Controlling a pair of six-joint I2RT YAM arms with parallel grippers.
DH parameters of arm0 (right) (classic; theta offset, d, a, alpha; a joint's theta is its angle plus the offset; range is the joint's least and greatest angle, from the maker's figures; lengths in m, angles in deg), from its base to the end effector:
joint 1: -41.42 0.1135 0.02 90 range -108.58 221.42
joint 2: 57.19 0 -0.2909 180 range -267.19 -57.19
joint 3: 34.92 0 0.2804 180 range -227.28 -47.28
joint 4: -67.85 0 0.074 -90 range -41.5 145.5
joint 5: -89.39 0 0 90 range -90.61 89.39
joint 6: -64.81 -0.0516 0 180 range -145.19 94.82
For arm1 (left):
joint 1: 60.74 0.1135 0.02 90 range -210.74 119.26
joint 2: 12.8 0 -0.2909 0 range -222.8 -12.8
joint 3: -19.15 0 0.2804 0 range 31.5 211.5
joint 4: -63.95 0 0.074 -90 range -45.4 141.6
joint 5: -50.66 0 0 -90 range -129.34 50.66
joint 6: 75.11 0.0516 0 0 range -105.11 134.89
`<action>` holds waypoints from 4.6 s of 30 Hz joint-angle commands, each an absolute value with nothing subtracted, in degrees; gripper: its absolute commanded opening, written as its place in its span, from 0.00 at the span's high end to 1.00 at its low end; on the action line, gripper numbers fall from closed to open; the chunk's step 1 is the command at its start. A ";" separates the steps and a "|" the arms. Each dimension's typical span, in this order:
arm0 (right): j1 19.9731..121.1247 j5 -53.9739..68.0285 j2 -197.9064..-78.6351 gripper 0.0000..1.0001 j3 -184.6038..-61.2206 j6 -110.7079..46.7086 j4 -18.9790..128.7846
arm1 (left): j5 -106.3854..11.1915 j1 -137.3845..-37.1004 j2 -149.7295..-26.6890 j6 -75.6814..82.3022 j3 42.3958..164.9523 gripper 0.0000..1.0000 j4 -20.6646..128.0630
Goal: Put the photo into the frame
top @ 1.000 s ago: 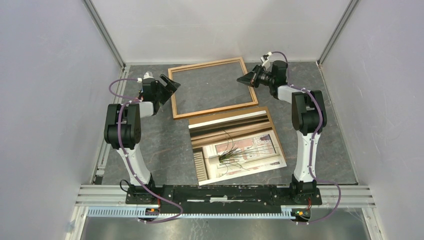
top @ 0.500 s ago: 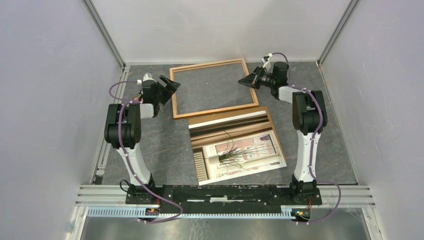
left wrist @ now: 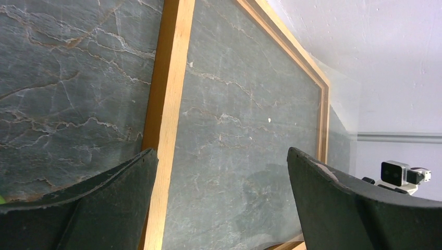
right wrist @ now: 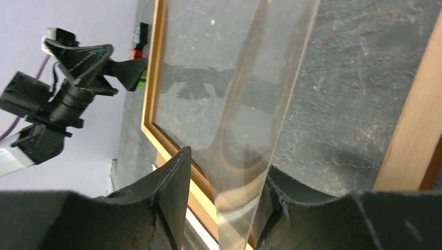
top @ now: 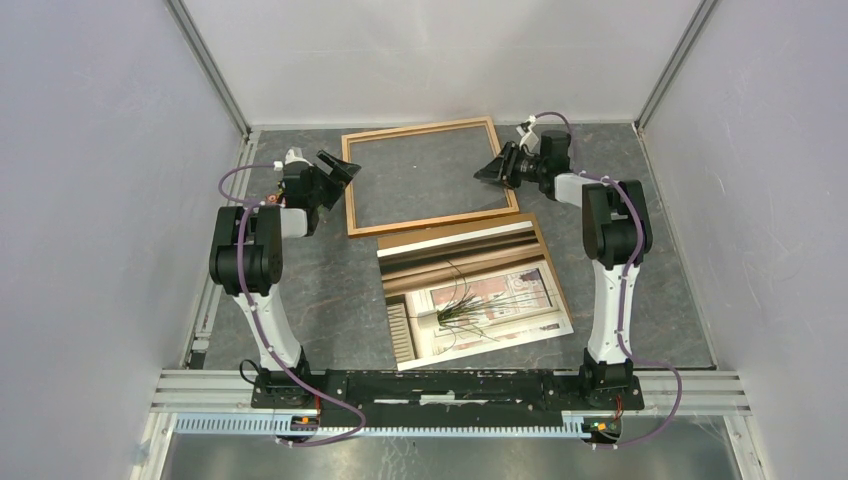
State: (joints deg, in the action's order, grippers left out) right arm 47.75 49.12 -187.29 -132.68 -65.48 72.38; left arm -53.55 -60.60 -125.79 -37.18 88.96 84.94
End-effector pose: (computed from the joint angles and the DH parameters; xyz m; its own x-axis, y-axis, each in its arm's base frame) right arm 0.5316 0.0986 0.1359 -0.8335 0.3281 -0.4445 -0.2662 0.4666 0.8435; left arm 0.4530 -0.0116 0.1426 -0.4096 -0.7656 -0.4960 -0.1596 0.5955 -0.7873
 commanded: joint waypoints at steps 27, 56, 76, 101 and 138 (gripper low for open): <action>55.73 51.86 -174.05 1.00 -136.00 -90.36 90.24 | -52.47 -54.41 -108.96 -35.88 77.28 0.00 89.60; 61.96 47.55 -175.96 1.00 -137.53 -88.02 87.24 | -50.84 -49.31 -95.64 -27.92 79.03 0.00 74.12; 52.50 53.06 -181.05 1.00 -123.56 -96.22 105.96 | -53.50 -55.43 -111.74 -29.06 85.38 0.00 77.17; 51.61 57.88 -186.65 1.00 -128.01 -94.92 106.69 | -55.88 -55.65 -119.19 -30.81 88.94 0.00 76.46; 49.95 57.48 -188.89 1.00 -132.29 -90.26 98.14 | -56.36 -55.99 -119.97 -30.90 89.16 0.00 76.64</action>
